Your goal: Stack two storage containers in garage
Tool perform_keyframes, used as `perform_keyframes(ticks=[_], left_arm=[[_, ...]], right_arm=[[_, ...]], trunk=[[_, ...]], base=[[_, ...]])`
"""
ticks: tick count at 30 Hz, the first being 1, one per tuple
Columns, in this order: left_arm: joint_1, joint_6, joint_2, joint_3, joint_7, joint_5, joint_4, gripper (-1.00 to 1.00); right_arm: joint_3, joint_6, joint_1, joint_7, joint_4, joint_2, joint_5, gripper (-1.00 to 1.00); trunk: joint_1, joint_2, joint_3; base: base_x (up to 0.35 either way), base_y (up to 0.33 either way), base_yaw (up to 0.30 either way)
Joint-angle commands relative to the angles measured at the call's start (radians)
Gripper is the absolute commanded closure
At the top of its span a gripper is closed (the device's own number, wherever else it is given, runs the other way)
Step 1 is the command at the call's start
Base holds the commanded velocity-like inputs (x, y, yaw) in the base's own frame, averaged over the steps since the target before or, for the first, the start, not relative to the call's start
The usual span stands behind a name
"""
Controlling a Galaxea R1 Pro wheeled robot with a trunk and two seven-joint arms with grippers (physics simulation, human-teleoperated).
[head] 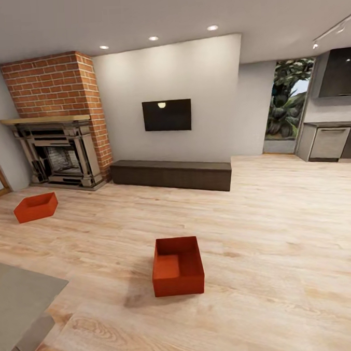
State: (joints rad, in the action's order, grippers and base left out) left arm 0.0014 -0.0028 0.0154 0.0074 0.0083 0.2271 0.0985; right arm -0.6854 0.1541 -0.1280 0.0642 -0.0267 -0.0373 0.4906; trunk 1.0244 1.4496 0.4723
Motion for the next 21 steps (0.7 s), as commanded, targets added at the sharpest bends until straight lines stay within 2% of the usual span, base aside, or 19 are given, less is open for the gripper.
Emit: perform_keyframes(ticks=[1,21], left_arm=[[0.000,0.000,0.000,0.000,0.001,0.005,0.001,-1.00],[0.000,0.000,-0.002,0.000,0.001,0.006,0.001,-1.00]], right_arm=[[-0.009,0.004,-0.001,0.000,-0.002,0.001,0.008,-1.00],[-0.010,-0.001,-0.001,-0.001,-0.002,0.001,0.008,-1.00]], trunk=[[0.001,0.000,0.001],[0.001,0.000,0.001]], base=[[0.326,0.000,0.000],[0.326,0.000,0.000]])
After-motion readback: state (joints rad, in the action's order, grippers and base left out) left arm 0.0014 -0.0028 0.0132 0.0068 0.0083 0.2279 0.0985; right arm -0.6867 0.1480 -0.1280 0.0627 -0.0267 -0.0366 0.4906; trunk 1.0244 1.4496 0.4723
